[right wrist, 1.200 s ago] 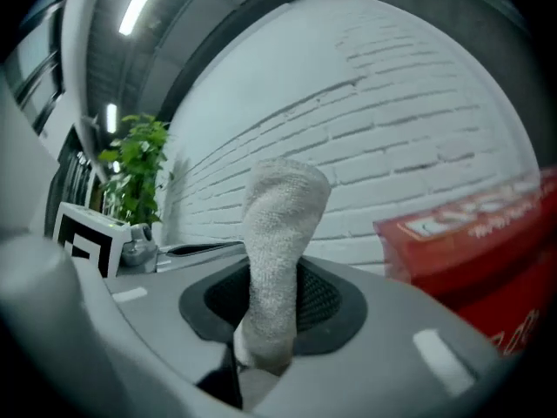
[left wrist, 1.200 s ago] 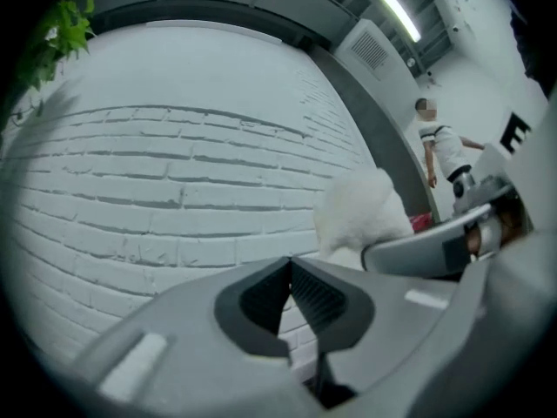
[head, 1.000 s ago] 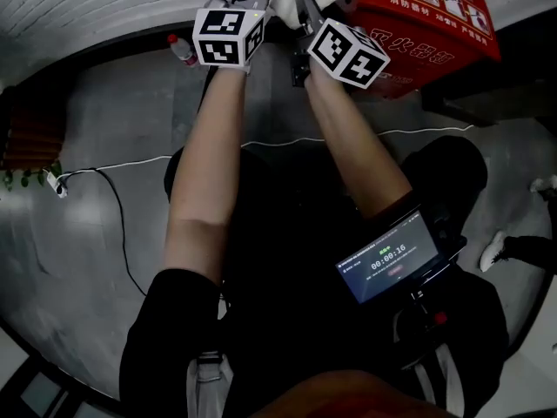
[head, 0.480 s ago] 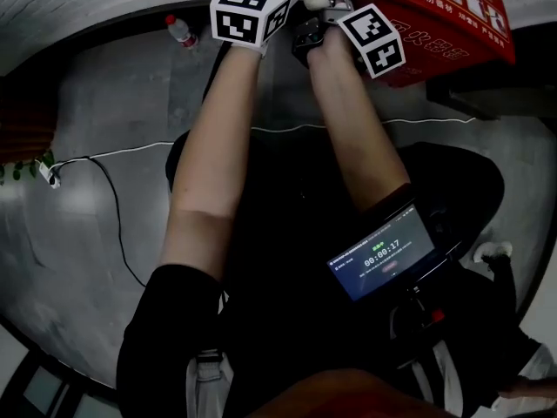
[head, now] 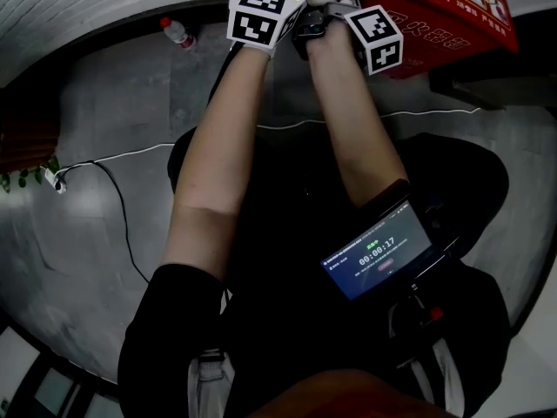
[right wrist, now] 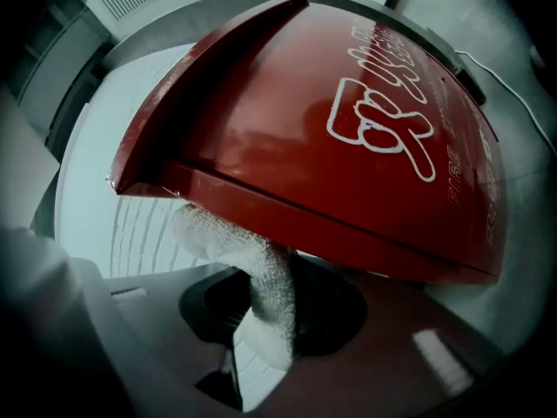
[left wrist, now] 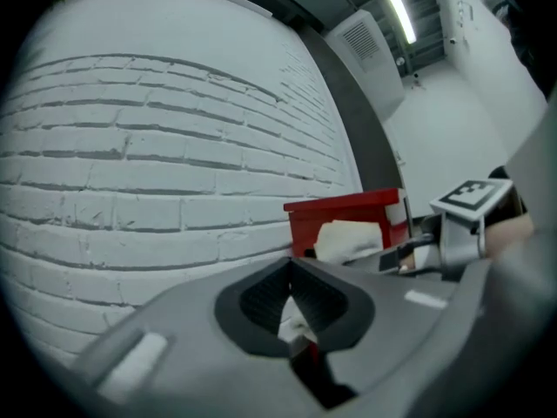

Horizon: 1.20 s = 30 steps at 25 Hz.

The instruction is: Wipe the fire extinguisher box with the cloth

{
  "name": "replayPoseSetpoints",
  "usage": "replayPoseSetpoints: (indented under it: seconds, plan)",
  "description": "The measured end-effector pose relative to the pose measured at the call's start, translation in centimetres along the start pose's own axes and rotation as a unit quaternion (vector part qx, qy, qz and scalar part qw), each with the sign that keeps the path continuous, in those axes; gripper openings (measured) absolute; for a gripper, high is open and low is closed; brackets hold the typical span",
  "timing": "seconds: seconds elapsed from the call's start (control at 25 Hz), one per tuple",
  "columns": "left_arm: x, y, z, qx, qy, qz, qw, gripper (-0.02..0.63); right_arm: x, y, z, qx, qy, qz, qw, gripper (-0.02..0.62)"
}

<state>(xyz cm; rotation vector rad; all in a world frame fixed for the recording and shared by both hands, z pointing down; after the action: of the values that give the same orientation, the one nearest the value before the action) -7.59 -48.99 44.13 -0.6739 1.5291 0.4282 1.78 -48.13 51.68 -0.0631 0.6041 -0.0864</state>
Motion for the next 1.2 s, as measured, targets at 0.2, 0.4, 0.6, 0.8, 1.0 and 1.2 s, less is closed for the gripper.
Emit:
replayPoseSetpoints:
  seconds: [0.2, 0.4, 0.6, 0.8, 1.0, 1.2]
  plan:
    - [-0.4, 0.2, 0.0, -0.001, 0.014, -0.016, 0.9998, 0.002, -0.6, 0.4, 0.8, -0.007, -0.032, 0.000, 0.999, 0.107]
    - [-2.1, -0.4, -1.5, 0.008, 0.030, -0.026, 0.9992, 0.002, -2.5, -0.2, 4.0, -0.031, -0.059, -0.009, 0.998, 0.107]
    - [-5.1, -1.3, -2.6, 0.014, 0.049, -0.055, 0.9972, 0.002, -5.1, -0.3, 7.2, -0.053, -0.080, -0.019, 0.995, 0.107]
    - [-8.8, -2.1, -2.5, 0.016, 0.049, -0.095, 0.9941, 0.002, -7.9, -0.1, 10.5, -0.080, -0.102, -0.027, 0.991, 0.107]
    - [-12.5, -3.0, -2.3, 0.015, 0.053, -0.129, 0.9901, 0.002, -10.8, -0.2, 14.1, -0.108, -0.121, -0.038, 0.986, 0.107]
    - [-17.4, -3.9, -2.1, 0.015, 0.052, -0.175, 0.9830, 0.002, -14.1, -0.9, 17.9, -0.124, -0.143, -0.052, 0.980, 0.106]
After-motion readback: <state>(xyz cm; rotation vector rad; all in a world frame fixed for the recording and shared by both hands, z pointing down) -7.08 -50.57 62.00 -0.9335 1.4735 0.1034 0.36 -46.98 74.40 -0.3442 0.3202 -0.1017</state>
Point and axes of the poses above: the fingertips, and each gripper's own axes: y backward along the fingers, z to its right, x out of its top, the point moved 1 cm from there along y, backward along the fingers, and after that the axes turned 13 degrees about y, right-handed, at the moved point
